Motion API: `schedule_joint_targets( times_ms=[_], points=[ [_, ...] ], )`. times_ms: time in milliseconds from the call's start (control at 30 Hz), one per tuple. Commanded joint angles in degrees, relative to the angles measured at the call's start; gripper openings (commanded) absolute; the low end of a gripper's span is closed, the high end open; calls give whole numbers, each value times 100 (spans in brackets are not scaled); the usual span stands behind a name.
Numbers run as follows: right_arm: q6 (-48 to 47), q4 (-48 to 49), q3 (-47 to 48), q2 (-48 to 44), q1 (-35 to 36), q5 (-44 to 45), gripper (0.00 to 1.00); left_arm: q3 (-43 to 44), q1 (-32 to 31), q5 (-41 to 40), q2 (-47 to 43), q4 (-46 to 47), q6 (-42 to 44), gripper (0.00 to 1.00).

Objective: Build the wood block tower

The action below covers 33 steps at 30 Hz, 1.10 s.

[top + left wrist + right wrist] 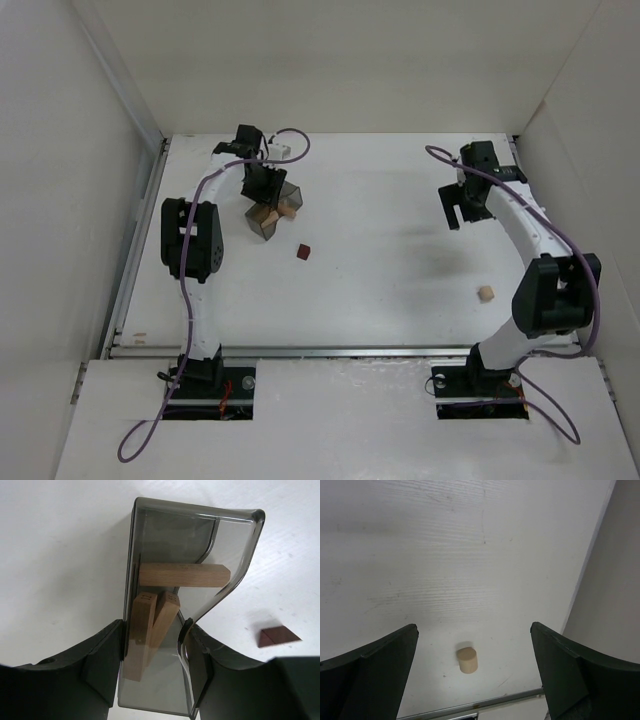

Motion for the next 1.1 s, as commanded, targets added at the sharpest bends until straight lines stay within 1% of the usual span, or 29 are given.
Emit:
schedule_joint_targets(
  times_ms=[0, 67, 100, 167, 200, 300, 333, 467, 567, 600, 700, 767, 833, 933, 967, 1000, 1033, 1067],
  points=[
    [416, 349, -95, -332, 56, 448, 100, 170, 2, -900, -213, 341, 44, 0],
    [548, 436, -201, -437, 56, 563, 100, 170, -67, -1251, -345, 482, 44, 0],
    [662, 498, -270, -516, 56, 563, 100, 170, -146, -1696, -345, 665, 44, 0],
    [715, 577, -332, -587, 4, 563, 100, 170, -226, -2129, -459, 868, 44, 0],
    [794, 578, -332, -648, 4, 563, 100, 170, -279, -2558, -459, 965, 113, 0],
    [969, 719, -385, -702, -49, 563, 100, -58, -585, -3298, -521, 1483, 316, 0],
    [1057, 779, -437, -762, -49, 563, 100, -145, -674, -3796, -573, 1615, 482, 0],
    [1190, 991, -499, -894, -49, 432, 100, -961, -1104, -4828, -635, 2553, 939, 0],
    [1252, 1122, -640, -1027, -49, 292, 100, -1358, -1403, -5496, -688, 2951, 1124, 0],
    [1252, 1192, -779, -1105, -49, 291, 100, -1533, -1474, -5593, -749, 3091, 1125, 0],
    [1304, 1298, -947, -1316, -49, 238, 100, -1640, -1641, -5656, -873, 3093, 1073, 0],
    [1304, 1351, -1053, -1474, -49, 107, 100, -1640, -1790, -5761, -1056, 3093, 1020, 0],
    [1356, 1351, -1193, -1571, -49, 28, 100, -1588, -1791, -5761, -1110, 3093, 1019, 0],
    [1357, 1404, -1246, -1738, -102, -34, 100, -1386, -1791, -5630, -1364, 2839, 818, 0],
    [1357, 1404, -1299, -1791, -102, -34, 100, -1307, -1791, -5508, -1417, 2733, 739, 0],
    [1357, 1404, -1299, -1870, -102, -34, 100, -1202, -1660, -5298, -1531, 2584, 616, 0],
    [1409, 1404, -1299, -1870, -102, -86, 100, -1070, -1546, -4687, -1532, 2400, 284, 0],
    [1410, 1404, -1299, -1923, -102, -87, 100, -756, -1414, -4289, -1593, 1998, 116, 0]
  ],
)
